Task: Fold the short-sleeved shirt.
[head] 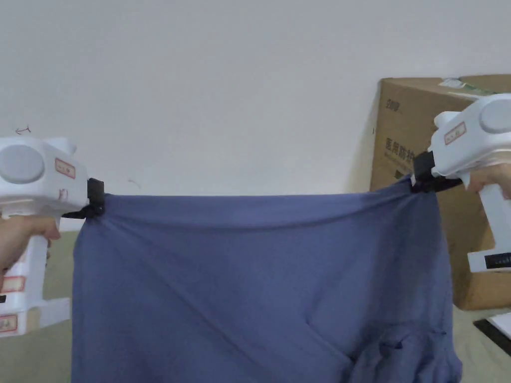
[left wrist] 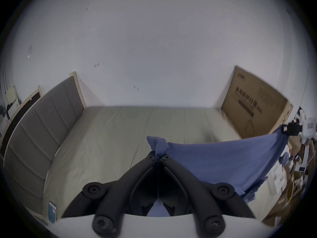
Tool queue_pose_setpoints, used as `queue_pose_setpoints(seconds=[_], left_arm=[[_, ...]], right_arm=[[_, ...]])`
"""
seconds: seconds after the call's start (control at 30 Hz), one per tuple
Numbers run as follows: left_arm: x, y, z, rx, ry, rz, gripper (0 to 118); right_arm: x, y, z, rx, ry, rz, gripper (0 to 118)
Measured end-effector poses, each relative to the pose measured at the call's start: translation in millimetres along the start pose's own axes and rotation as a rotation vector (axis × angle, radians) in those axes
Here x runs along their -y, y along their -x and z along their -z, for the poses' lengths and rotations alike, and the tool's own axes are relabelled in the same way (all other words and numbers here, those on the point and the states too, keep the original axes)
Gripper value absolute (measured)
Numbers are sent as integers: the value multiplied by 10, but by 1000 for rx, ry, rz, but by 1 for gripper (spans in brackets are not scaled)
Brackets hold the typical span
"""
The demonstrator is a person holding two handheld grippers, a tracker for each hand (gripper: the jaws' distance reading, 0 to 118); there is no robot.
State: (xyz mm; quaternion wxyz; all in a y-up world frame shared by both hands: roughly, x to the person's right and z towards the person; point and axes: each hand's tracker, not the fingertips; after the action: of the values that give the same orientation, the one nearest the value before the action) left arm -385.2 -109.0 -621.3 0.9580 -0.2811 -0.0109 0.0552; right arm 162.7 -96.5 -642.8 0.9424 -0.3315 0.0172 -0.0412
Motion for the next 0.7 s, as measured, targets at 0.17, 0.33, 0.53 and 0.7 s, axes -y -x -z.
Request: queue_pose_setpoints(seconds=[0.17, 0.33, 0.53, 0.7], left_arm=[[-730, -97, -167, -82, -136, 42, 0], [-1391, -209, -182, -159, -178, 88, 0], [-1909, -341, -398, -203, -291, 144, 0], [-2076, -352, -434, -213, -338, 162, 0]], right_arm=[[-767, 133, -320, -24, -110, 14, 0], [-1348, 282, -539, -14, -192, -13, 0], [-1959, 222, -628, 22, -231, -28, 0], [-2208, 176, -724, 14, -307, -10, 0]])
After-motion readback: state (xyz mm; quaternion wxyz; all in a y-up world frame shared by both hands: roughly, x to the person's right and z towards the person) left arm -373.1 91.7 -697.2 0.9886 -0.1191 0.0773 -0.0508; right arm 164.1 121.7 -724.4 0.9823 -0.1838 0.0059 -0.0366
